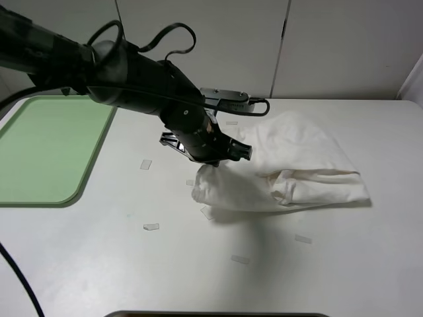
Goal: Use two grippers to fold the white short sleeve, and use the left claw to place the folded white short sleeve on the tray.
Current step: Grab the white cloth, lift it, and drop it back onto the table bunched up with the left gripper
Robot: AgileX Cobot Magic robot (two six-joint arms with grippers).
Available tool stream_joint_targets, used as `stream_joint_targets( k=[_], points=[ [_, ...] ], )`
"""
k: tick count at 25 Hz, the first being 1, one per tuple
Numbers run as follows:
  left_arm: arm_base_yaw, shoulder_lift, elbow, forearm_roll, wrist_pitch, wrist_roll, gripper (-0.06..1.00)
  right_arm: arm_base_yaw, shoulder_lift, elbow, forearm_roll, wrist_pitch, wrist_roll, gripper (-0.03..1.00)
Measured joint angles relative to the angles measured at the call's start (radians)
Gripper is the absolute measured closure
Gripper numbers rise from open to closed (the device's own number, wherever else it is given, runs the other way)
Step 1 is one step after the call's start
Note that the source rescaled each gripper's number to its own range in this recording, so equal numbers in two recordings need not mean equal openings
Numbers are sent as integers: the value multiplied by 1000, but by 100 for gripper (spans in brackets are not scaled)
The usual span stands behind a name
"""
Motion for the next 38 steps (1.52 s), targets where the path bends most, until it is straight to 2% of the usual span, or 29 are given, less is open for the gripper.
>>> stream_joint_targets(
  k=[1,6,9,11,19,25,29,31,32,36,38],
  points=[
    [6,-28,0,24,70,34,91,0,0,0,0,0,0,-3],
    [18,-102,0,94,244,133,91,0,0,0,0,-1,0,-3],
    [21,-132,0,123,298,167,91,0,0,0,0,-1,0,-3],
    [21,-194,0,179,397,217,91,0,0,0,0,-1,0,-3],
    [21,-352,0,305,626,370,91,0,0,0,0,-1,0,-3],
    [21,-441,0,330,730,500,91,0,0,0,-1,-1,0,-3],
    [21,-465,0,330,747,525,91,0,0,0,-1,-1,0,-3],
    [22,-466,0,310,743,528,91,0,0,0,-1,-1,0,-3],
    [23,-465,0,267,723,531,91,0,0,0,-1,-1,0,-3],
    [23,-459,0,69,605,573,91,0,0,0,-1,-1,0,-3],
    [15,-438,0,-67,533,631,91,0,0,0,-3,-1,0,-3]
  ],
)
